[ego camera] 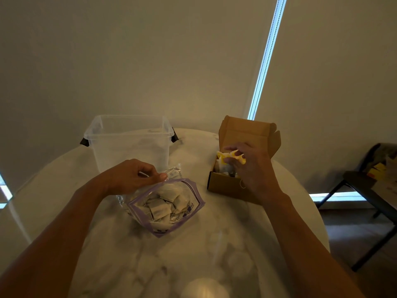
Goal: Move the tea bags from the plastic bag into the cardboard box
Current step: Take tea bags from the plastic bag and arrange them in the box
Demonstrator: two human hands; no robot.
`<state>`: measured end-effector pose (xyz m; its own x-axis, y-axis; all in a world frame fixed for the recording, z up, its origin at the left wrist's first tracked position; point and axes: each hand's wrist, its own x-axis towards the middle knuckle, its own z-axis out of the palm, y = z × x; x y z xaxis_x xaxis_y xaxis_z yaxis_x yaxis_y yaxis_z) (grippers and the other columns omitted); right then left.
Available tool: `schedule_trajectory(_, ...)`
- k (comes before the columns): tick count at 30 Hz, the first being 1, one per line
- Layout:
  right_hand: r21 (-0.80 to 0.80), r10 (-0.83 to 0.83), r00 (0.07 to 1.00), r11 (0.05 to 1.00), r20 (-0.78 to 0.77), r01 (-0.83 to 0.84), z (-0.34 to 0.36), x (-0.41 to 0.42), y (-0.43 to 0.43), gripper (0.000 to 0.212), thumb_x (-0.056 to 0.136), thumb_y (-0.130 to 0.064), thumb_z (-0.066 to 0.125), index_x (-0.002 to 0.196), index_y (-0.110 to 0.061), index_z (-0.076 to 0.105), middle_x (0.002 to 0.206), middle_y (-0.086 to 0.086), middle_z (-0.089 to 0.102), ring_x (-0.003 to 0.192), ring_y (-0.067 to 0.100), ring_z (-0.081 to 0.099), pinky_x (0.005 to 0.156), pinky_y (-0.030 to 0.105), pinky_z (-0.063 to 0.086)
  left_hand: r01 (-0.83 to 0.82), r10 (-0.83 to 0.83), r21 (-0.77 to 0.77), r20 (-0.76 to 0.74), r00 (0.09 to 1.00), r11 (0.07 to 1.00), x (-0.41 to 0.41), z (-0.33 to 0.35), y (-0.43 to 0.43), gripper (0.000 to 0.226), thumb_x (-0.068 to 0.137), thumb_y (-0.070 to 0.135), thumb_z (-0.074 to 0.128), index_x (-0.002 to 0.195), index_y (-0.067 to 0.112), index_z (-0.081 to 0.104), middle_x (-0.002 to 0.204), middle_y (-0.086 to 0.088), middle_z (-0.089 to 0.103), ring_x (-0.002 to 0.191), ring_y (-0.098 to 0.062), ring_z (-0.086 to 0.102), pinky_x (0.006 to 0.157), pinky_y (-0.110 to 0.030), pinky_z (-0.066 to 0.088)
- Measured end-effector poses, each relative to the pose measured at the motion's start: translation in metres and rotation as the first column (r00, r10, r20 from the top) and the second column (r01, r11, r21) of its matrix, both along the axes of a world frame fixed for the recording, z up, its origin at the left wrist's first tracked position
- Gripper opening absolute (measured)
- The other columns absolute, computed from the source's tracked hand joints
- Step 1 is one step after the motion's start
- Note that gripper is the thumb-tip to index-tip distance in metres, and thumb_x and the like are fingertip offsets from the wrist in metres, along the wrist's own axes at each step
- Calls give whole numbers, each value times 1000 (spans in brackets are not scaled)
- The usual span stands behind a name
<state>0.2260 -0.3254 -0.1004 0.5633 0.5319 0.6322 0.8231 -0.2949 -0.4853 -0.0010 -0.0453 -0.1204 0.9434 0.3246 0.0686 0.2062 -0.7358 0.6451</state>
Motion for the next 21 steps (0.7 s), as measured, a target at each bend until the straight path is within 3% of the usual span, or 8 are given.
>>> schedule_trajectory(2, 95, -38, 998, 995, 45, 34, 3, -6, -6, 26, 96, -28, 77, 122, -24, 76, 121, -4, 73, 103, 9, 66, 87, 30, 60, -9, 9, 3, 1, 1000, 1000, 0, 0, -1, 85, 69, 107, 52, 95, 34, 86, 94, 21, 81, 98, 0, 74, 91, -22, 55)
schedule_trajectory(4, 197, -31, 994, 980, 109, 9, 7, -21, -12, 23, 97, -30, 76, 118, -21, 76, 111, -7, 74, 96, 5, 66, 84, 19, 58, -28, 28, 11, -13, 1000, 1000, -1, 2, -3, 61, 85, 84, 57, 94, 31, 85, 90, 21, 80, 93, 4, 74, 90, -24, 55)
schedule_trajectory(6, 201, 101, 987, 972, 122, -124, 10, -47, -15, 18, 98, -31, 76, 113, -20, 76, 102, -11, 73, 88, 4, 67, 77, 13, 56, -14, 15, 23, -35, 999, 1000, -1, 4, -5, 51, 90, 74, 57, 92, 30, 84, 85, 27, 78, 86, 12, 70, 86, -24, 51)
schedule_trajectory(10, -34, 464, 883, 886, 65, -463, 7, -99, -6, 14, 99, -32, 77, 100, -18, 77, 86, -11, 73, 74, 10, 68, 61, 26, 58, -25, 26, 31, -27, 999, 999, -2, 2, -4, 74, 83, 95, 51, 91, 30, 85, 84, 23, 78, 85, 11, 70, 86, -25, 52)
schedule_trajectory(12, -145, 564, 826, 819, 21, -555, 2, -113, 1, 16, 99, -36, 75, 99, -20, 78, 85, -12, 73, 73, 10, 68, 62, 28, 58, -25, 26, 41, -20, 999, 999, -3, 1, -3, 88, 74, 106, 46, 91, 30, 85, 85, 23, 78, 85, 11, 70, 84, -23, 51)
schedule_trajectory(16, -385, 604, 780, 767, 162, -514, -18, -120, 18, 23, 103, -29, 67, 121, -20, 77, 112, -3, 78, 94, 10, 71, 83, 31, 61, -24, 26, 89, -25, 999, 996, -1, 1, -3, 63, 90, 80, 52, 91, 26, 84, 78, 25, 75, 78, 12, 67, 79, -20, 47)
schedule_trajectory(19, -478, 607, 767, 747, 208, -462, -29, -120, 27, 29, 100, -18, 67, 128, -16, 74, 127, 4, 73, 113, 23, 68, 92, 39, 59, -33, 34, 121, -7, 999, 992, -1, -1, 0, 81, 87, 94, 45, 92, 23, 84, 85, 8, 78, 79, 1, 69, 79, -19, 51)
schedule_trajectory(21, -526, 596, 769, 741, 231, -417, -34, -118, 30, 36, 94, -10, 72, 130, -13, 72, 130, 9, 72, 115, 31, 68, 92, 40, 59, -28, 28, 124, 4, 1000, 992, -1, -2, 2, 89, 82, 103, 42, 92, 25, 84, 85, 7, 78, 83, -3, 71, 84, -25, 55)
